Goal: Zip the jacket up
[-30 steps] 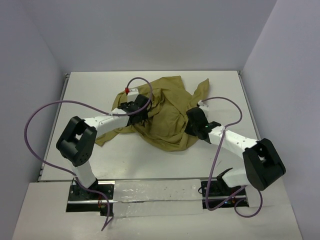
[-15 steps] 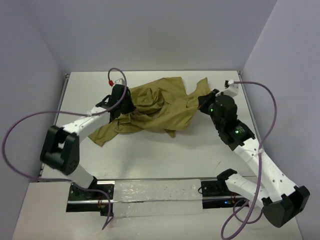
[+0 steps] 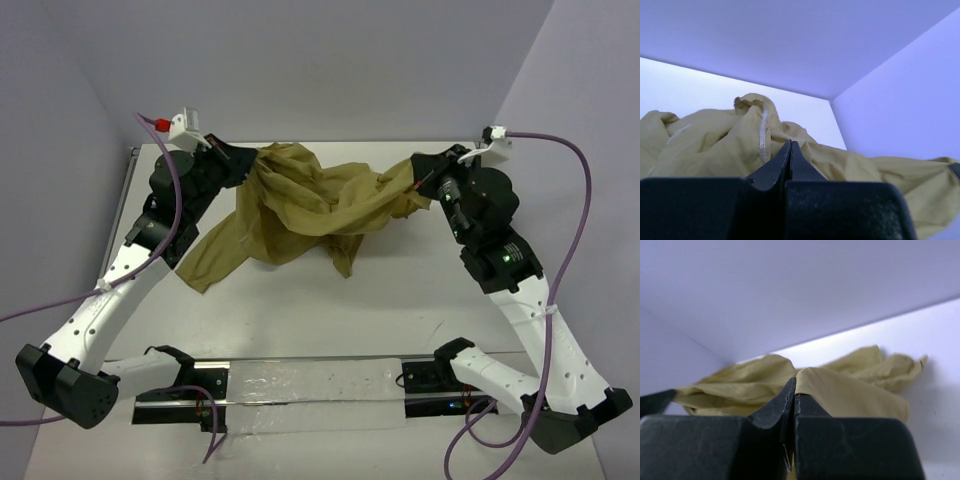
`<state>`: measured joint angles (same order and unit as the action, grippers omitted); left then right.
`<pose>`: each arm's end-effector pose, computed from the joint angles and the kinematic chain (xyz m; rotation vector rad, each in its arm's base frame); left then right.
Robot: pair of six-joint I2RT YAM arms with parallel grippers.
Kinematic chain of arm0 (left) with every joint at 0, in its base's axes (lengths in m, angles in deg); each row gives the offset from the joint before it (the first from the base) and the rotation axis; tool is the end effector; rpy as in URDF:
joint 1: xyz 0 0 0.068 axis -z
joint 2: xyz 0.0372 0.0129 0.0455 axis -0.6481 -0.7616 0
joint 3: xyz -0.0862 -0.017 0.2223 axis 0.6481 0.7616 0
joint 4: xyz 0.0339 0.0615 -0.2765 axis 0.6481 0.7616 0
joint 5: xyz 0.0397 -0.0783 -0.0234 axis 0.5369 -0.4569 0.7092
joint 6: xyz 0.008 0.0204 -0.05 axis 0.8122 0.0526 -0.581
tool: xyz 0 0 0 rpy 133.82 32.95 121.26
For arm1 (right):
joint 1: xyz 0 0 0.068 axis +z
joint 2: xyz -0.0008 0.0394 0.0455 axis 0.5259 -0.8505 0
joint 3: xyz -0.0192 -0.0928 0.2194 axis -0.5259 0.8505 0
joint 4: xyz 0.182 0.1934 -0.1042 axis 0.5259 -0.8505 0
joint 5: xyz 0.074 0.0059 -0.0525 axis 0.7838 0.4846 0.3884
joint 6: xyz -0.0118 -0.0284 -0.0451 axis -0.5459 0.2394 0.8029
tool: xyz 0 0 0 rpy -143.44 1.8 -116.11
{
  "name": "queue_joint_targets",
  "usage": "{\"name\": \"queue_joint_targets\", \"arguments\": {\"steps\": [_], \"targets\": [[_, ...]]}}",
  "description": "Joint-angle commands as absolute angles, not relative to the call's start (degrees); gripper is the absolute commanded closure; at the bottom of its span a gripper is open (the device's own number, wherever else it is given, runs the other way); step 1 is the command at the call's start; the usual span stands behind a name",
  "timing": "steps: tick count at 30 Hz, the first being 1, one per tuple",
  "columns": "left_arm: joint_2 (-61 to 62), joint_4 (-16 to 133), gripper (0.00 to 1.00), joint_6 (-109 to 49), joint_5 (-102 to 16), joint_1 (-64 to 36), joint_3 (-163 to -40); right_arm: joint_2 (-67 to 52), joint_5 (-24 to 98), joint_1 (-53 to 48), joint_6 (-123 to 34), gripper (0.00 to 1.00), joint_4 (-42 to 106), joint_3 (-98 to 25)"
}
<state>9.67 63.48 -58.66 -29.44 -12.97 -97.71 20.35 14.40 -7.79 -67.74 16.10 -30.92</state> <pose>0.2742 -0.1387 0.3909 -0.2517 1.6328 -0.8404 0.2175 0.0862 0.4318 0.2931 1.5651 0.5349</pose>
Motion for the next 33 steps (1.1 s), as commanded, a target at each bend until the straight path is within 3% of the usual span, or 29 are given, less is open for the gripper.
{"name": "queue_joint_targets", "arguments": {"steps": [1,11,20,25,29,32,33], "targets": [[9.56,62.36,1.00,-57.49,-28.77,-12.97,-97.38,21.33,13.23,-8.18,-64.41,1.00,16.90,-36.44],[8.01,63.60,1.00,-55.86,-32.83,-13.00,-99.72,10.69,14.89,-12.72,-63.95,1.00,14.22,-47.45],[6.08,65.75,1.00,-55.16,-32.94,-12.94,-100.86,5.27,16.11,-14.21,-65.20,1.00,13.89,-46.67],[1.74,63.02,1.00,-57.28,-37.38,-10.47,-99.42,-5.28,26.28,-17.84,-66.61,1.00,12.05,-52.08],[-7.54,62.46,1.00,-57.47,-40.12,-2.12,-100.85,-16.99,26.05,-18.27,-66.98,0.99,6.15,-60.89],[-9.59,64.98,0.96,-56.42,-37.30,0.15,-102.89,-26.45,28.31,-18.61,-66.11,0.80,-3.76,-70.94],[-9.34,66.60,0.78,-56.19,-35.66,-0.13,-103.80,-28.27,28.29,-18.63,-65.98,0.68,-6.02,-72.42]]}}
